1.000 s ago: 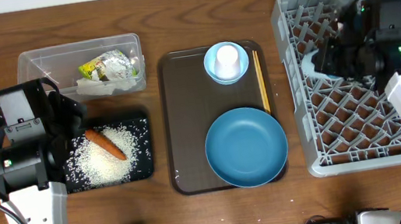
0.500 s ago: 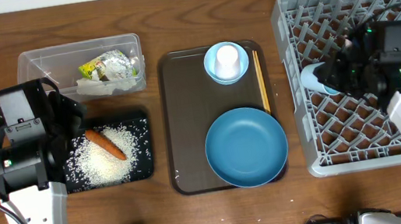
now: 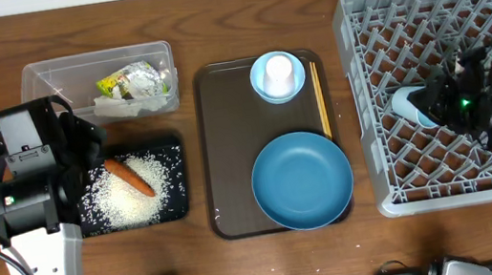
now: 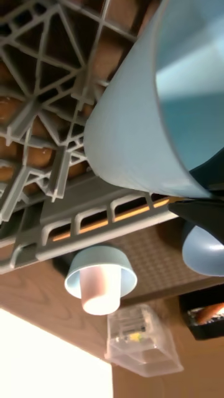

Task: Sort waste into correct bins and load items into the dishwasher rack

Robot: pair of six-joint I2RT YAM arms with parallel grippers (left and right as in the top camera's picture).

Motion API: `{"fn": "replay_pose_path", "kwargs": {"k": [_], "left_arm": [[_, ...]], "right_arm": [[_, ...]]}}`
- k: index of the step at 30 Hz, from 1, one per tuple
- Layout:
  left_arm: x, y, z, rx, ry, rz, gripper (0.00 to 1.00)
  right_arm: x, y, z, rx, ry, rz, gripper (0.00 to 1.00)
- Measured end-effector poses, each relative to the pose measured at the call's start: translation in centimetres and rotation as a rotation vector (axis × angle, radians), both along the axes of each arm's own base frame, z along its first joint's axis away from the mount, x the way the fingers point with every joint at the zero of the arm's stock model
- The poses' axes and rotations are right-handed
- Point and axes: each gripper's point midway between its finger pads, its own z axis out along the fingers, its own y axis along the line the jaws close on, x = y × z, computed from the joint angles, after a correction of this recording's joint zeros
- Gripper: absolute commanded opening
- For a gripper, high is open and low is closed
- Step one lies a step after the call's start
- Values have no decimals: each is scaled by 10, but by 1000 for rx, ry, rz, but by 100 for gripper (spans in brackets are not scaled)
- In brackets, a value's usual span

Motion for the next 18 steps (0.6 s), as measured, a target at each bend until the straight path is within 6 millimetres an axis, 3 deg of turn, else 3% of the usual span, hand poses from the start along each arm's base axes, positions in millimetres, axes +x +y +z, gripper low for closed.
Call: {"fn": "replay_pose_path", "kwargs": {"k": [8,18], "left_arm": [[0,0,0,0,0,0,99],[0,0,0,0,0,0,99]], "right_arm": [[6,11,4,88,-118,70,1],[18,21,23,159,-230,126,1]]}}
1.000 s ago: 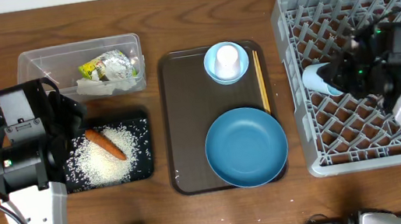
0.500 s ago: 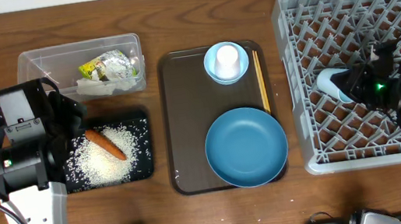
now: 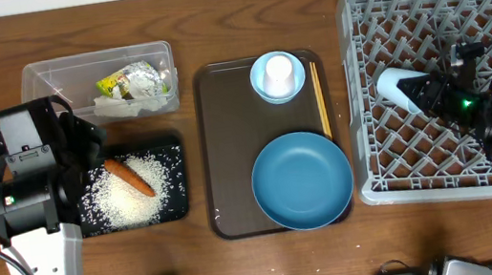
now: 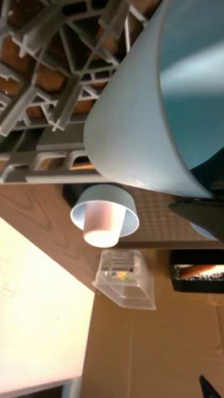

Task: Sort waste into correct bins and load items into the dishwasher rack

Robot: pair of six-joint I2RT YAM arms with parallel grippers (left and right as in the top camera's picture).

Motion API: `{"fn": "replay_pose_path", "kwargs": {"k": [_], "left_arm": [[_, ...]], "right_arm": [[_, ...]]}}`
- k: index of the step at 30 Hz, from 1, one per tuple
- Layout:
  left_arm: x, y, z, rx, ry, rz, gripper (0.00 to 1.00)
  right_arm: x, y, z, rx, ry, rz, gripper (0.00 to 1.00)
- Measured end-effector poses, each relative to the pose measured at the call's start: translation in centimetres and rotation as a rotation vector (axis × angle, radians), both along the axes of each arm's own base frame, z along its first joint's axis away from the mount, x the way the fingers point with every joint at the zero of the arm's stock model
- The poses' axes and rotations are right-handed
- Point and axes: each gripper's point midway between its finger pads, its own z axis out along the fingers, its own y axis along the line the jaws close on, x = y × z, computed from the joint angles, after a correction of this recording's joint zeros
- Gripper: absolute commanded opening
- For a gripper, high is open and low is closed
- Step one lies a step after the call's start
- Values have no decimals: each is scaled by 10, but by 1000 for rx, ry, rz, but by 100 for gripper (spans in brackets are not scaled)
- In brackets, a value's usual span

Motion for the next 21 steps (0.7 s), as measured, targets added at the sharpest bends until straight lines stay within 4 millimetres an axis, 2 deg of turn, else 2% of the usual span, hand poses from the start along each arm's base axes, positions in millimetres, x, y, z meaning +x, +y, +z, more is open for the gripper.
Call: {"fn": "replay_pose_path", "kwargs": {"k": [12,18,21], "left_arm": [[0,0,0,0,0,0,99],[0,0,0,0,0,0,99],[0,0,0,0,0,0,99]], "right_arm": [[-5,15,12,45,-61,97,1],[-9,17,5,38,-62,112,1],[-12,17,-3,36,-41,104,5]]}}
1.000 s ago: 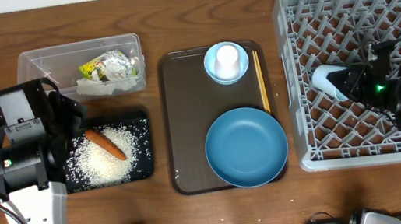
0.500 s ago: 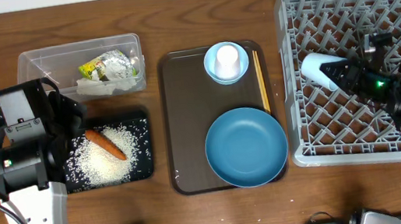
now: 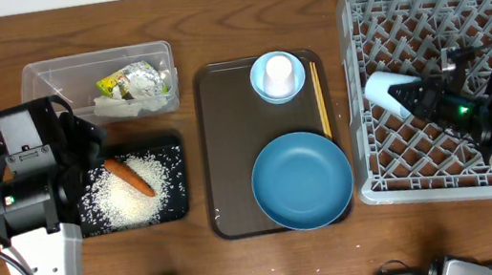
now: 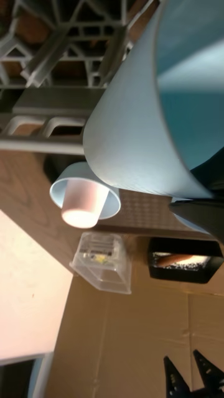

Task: Sort waste into correct bins and load items into the dishwasher rack

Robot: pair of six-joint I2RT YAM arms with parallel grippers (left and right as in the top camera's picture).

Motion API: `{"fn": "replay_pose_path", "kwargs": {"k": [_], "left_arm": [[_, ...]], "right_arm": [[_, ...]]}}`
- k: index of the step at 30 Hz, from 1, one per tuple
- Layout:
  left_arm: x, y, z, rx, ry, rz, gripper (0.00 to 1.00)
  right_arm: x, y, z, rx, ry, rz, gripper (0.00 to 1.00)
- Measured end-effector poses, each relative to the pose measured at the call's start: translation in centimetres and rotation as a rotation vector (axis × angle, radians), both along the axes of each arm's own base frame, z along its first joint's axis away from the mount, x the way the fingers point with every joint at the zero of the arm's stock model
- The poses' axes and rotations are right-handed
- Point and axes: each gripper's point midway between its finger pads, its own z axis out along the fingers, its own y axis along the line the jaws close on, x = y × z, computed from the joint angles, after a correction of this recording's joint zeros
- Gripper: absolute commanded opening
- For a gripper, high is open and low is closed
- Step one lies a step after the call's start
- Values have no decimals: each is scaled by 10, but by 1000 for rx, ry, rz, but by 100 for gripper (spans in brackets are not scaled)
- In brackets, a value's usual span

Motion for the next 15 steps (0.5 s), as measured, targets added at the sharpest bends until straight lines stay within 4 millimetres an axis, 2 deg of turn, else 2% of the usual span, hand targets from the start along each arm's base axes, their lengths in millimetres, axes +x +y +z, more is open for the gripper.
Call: {"fn": "replay_pose_path", "kwargs": {"k": [9,15], "left_arm": [[0,0,0,0,0,0,99],[0,0,0,0,0,0,99]], "right_arm": [[-2,-4,-12,-16,50,-38,36],[-13,-18,-23,-94,196,-128,43]]}}
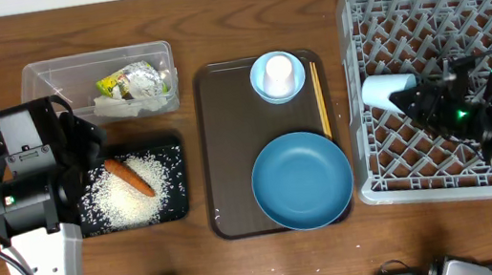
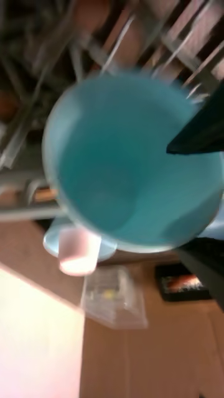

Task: Sort waste into correct bins and load items into the dishwasher rack

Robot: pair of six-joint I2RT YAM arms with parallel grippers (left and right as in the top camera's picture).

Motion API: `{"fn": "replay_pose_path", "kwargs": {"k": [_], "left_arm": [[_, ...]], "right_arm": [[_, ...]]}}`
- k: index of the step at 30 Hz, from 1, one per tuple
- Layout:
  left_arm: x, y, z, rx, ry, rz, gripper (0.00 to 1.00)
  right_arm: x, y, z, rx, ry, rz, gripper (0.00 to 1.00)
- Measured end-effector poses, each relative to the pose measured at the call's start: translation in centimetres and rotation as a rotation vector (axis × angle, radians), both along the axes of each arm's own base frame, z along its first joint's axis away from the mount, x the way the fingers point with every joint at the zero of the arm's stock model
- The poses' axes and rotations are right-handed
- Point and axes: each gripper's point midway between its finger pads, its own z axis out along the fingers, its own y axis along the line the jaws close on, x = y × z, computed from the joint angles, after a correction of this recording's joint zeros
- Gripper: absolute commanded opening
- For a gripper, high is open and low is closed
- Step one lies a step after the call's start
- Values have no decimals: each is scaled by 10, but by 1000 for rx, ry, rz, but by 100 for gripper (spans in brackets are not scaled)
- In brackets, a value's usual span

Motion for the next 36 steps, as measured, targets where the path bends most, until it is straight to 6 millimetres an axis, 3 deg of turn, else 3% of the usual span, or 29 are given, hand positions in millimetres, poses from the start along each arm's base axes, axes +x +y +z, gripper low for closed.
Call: {"fn": "replay_pose_path", "kwargs": {"k": [9,16,21,27,32,36], "left_arm": [[0,0,0,0,0,0,99],[0,0,0,0,0,0,99],[0,0,0,0,0,0,99],[0,0,0,0,0,0,99],[0,0,0,0,0,0,99],[0,0,0,0,0,0,99]], "right_arm": [[-15,-39,32,-256,100,-135,41],[-18,-51,31,-352,130,-164,38],[-11,-31,48,-423,84,-92,39],[-1,17,75,-626,-20,18,43],[-1,44,73,-797,-52,59,43],[11,58,58,-933,-52,75,47]]}}
